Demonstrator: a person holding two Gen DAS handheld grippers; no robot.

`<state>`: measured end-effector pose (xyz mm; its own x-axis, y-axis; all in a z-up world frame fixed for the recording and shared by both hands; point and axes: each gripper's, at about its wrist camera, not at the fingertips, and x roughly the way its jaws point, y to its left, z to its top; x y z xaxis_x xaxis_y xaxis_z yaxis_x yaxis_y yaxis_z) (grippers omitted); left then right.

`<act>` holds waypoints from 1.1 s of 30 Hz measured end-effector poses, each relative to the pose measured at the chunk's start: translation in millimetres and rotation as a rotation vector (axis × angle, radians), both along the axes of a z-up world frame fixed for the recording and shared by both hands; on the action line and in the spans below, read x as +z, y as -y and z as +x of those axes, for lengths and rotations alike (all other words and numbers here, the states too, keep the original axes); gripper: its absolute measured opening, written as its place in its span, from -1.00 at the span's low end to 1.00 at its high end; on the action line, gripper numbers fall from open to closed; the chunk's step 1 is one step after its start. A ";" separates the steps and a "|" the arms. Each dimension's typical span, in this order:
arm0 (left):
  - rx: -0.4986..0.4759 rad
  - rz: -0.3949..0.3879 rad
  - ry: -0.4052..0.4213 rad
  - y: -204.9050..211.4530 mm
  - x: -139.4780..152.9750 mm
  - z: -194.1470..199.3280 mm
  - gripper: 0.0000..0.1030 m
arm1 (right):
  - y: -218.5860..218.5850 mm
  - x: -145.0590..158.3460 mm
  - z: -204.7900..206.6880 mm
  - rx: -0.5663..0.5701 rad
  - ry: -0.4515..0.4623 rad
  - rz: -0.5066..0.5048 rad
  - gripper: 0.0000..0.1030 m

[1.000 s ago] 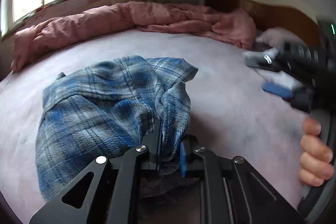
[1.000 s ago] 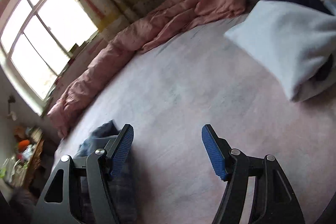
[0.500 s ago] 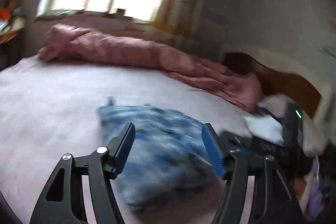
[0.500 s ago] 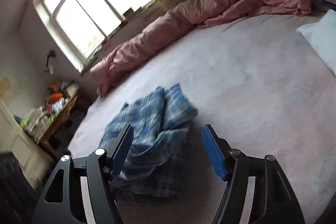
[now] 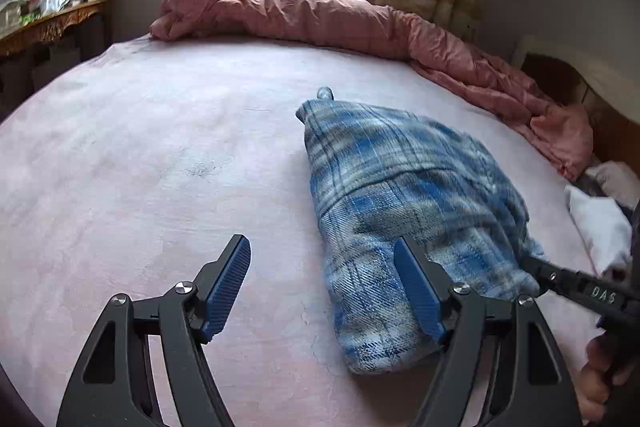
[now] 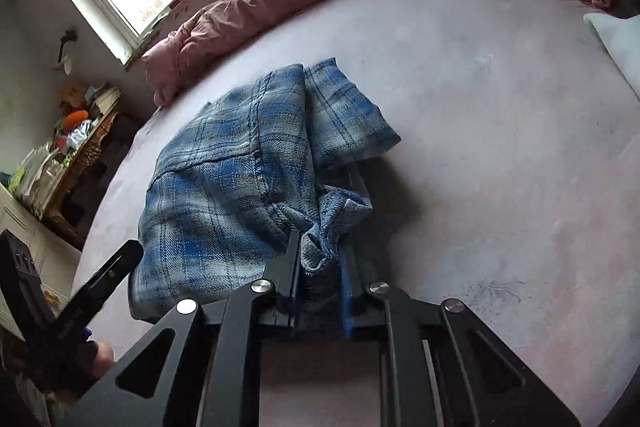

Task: Fold large clothes
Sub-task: 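Grasp the folded shirt bundle with both tools and lift it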

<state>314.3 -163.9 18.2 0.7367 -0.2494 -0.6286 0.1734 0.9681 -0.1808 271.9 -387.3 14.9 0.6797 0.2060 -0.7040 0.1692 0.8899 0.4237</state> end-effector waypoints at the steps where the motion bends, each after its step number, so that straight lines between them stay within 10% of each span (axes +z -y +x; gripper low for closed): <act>1: -0.003 0.010 0.001 2.1 -1.3 -0.5 0.44 | -2.7 -0.1 -0.4 0.000 -0.013 -0.030 -0.67; 7: -0.044 -0.140 0.024 -14.3 6.7 -6.6 0.43 | 5.0 15.9 -12.6 -0.020 0.088 0.027 -0.43; 10: -0.056 -0.369 0.016 -36.3 12.3 -0.5 0.83 | 17.6 33.1 -34.7 -0.084 0.309 0.135 0.85; 11: -0.053 -0.472 -0.007 -46.4 8.3 3.6 0.89 | 17.2 36.0 -36.7 -0.075 0.340 0.132 0.92; 19: -0.124 -0.746 -0.306 -57.2 -44.8 36.7 0.93 | 12.6 -23.3 5.5 -0.021 0.080 0.256 0.92; 25: -0.228 -0.611 -0.302 -25.8 -40.8 27.0 0.99 | 5.8 -35.9 18.2 0.042 0.063 0.255 0.89; 27: -0.232 -0.559 -0.300 -15.2 -40.7 23.2 0.98 | 0.0 -42.7 23.5 0.082 0.043 0.284 0.34; 33: -0.219 -0.472 -0.197 -3.7 -26.2 0.7 -0.24 | -4.2 -35.6 14.6 0.039 0.092 0.211 -0.16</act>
